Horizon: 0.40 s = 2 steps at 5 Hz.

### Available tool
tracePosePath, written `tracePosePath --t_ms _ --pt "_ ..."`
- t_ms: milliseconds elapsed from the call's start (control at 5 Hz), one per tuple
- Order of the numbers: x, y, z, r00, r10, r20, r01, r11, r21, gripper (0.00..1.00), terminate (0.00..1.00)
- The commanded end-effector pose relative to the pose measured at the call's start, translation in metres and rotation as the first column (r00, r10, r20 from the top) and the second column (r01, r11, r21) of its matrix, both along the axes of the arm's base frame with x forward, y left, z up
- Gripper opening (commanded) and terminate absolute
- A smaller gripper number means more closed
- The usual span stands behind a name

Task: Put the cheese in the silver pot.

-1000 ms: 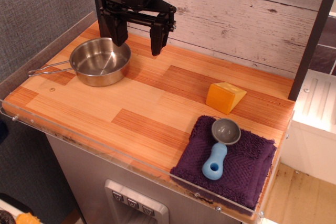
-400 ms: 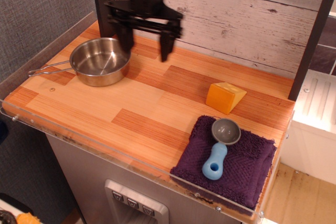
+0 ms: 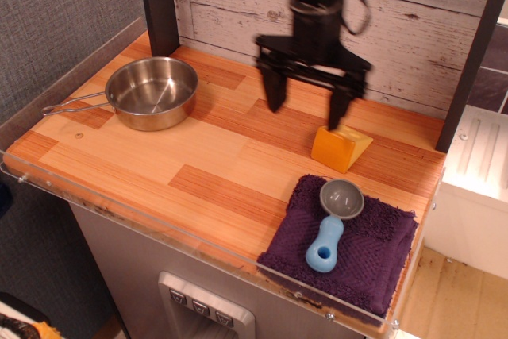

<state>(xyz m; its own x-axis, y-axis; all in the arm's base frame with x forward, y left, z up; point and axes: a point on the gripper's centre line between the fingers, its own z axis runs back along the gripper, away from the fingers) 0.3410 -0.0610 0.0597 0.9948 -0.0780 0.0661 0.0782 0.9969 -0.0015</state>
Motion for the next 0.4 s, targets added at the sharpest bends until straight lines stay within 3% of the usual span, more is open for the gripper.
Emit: tracePosePath --t_ms 0,200 --pt "0.012 -0.01 -0.016 0.999 -0.034 -0.003 0.034 0.998 0.044 1.0 0.0" --pt "0.014 -0.006 -0.028 0.999 -0.042 -0.03 0.044 0.996 0.076 1.0 0.0"
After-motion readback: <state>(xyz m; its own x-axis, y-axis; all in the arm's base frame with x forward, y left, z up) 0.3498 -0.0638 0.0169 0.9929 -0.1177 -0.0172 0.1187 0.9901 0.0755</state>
